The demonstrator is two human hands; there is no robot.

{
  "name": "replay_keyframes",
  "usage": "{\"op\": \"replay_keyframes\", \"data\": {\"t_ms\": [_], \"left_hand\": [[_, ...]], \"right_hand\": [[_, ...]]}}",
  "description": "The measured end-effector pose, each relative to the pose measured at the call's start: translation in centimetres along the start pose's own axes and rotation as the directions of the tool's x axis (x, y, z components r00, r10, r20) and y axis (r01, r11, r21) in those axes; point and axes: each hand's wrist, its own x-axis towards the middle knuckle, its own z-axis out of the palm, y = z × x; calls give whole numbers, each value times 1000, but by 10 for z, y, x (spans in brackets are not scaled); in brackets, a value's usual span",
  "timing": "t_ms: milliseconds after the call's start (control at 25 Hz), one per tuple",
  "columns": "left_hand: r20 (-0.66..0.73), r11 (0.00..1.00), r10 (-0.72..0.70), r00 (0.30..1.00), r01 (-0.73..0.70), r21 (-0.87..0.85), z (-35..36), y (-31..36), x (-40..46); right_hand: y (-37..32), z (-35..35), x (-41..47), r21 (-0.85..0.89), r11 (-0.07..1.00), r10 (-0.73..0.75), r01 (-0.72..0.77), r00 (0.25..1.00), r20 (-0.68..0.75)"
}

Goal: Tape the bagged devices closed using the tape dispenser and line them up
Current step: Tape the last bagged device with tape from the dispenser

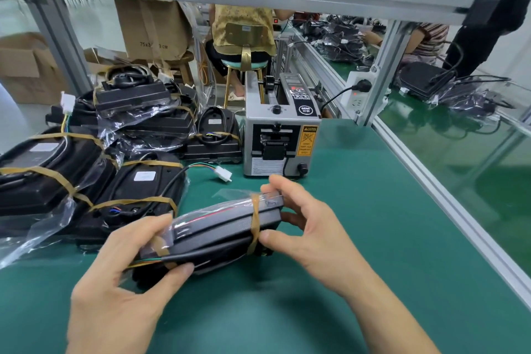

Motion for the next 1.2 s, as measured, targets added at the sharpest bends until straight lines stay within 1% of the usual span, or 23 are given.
{"op": "replay_keyframes", "data": {"t_ms": [80,120,200,280,360,400,480,560,640,720,800,840,880,920,960,1040,1080,1200], "left_hand": [[22,998,-23,999,22,62,-11,0,3],[36,994,6,999,-10,112,-16,4,5],[60,964,106,993,-117,237,-18,17,13],[107,926,210,972,-233,298,-12,35,23],[206,892,270,941,-325,314,3,53,33],[280,876,272,921,-357,323,12,60,37],[398,868,228,888,-371,331,28,65,44],[472,890,179,863,-346,296,38,64,49],[486,907,169,858,-328,263,41,58,50],[499,901,137,856,-317,296,39,56,48],[453,896,168,875,-327,300,39,51,47],[434,900,160,887,-311,304,41,48,46],[424,914,117,898,-265,309,45,45,48],[409,928,68,910,-208,308,49,43,51],[408,939,19,913,-156,305,52,40,52],[409,935,2,913,-147,323,55,39,53],[413,933,13,911,-160,324,55,40,53],[420,930,36,907,-184,317,51,45,51]], "right_hand": [[-4,6,6,-10,1000,-11,12,1000,17],[-5,8,9,-13,1000,-15,16,1000,21],[-7,8,13,-23,1000,-14,14,999,38],[-9,6,16,-31,999,-10,12,998,56],[-10,5,17,-26,1000,-6,8,998,66],[-10,5,18,-21,1000,-5,6,997,74],[-11,5,17,-11,1000,-19,20,995,94],[-10,4,17,14,999,-41,39,994,105],[-8,3,18,44,998,-47,43,992,113],[-6,-1,19,90,996,-14,2,991,132],[-5,-7,22,157,986,20,-48,984,175],[-4,-10,25,183,980,44,-79,982,185],[-3,-13,29,190,976,80,-110,984,161],[-3,-15,37,187,971,136,-152,986,97],[-3,-15,46,177,962,213,-209,977,-8],[0,-13,70,187,934,344,-304,907,-242],[0,-11,81,196,929,365,-315,870,-332],[5,-5,113,219,927,375,-305,779,-503]]}}
